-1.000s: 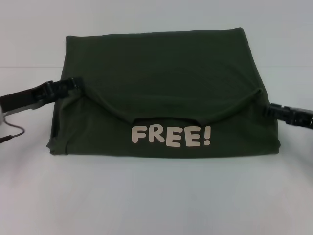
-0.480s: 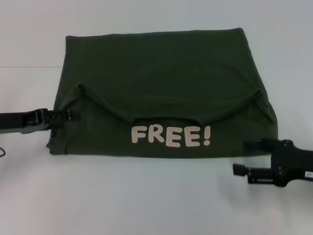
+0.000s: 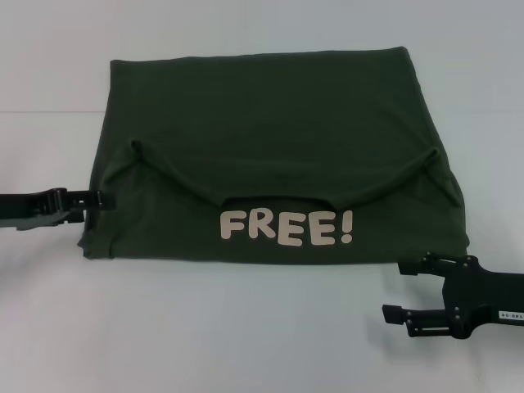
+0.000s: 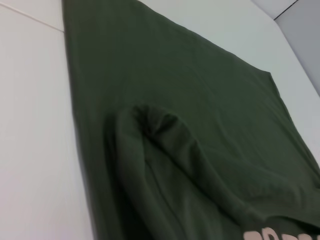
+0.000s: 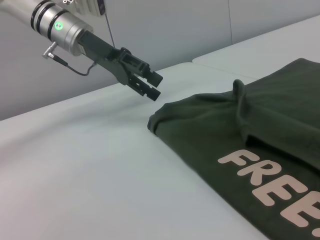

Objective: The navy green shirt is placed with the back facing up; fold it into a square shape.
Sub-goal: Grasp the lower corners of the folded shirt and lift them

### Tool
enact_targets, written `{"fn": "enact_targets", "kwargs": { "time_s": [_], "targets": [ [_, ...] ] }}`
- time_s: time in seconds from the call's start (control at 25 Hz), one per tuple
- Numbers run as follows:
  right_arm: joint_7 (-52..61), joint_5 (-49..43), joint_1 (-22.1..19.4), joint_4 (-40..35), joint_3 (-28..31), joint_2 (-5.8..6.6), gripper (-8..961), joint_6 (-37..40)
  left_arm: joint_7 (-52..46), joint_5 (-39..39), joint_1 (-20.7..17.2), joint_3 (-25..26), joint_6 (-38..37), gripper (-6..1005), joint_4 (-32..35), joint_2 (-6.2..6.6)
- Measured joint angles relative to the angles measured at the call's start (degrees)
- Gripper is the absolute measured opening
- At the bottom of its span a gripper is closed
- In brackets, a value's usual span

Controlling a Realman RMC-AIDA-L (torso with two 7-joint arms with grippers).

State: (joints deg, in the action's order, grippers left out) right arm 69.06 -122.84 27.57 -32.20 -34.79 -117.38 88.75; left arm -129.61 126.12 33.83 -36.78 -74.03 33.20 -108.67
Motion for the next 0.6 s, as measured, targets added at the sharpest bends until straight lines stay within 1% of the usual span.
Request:
{"fn": "enact_targets", "kwargs": {
  "time_s": [0.12,0.32,0.6],
  "targets": [
    [-0.07,-0.13,-0.03,-0.30,-0.03,-0.02,916,-0.01,-0.01,0.03,0.10,-0.91,2.28,827,-0.25,-0.27],
    [-0.12,-1.16,0.19,-0.34,-0.10,-0.26,916,0.00,0.79,0.49,0.57,-4.60,4.61,826,-0.76,-0.48],
    [-0.15,-1.32,0.32,-0.34,-0.10,-0.43,915,0.03,1.68,1.63,0.96,-5.14,6.68,826,-0.69,-0.92]
  ]
}}
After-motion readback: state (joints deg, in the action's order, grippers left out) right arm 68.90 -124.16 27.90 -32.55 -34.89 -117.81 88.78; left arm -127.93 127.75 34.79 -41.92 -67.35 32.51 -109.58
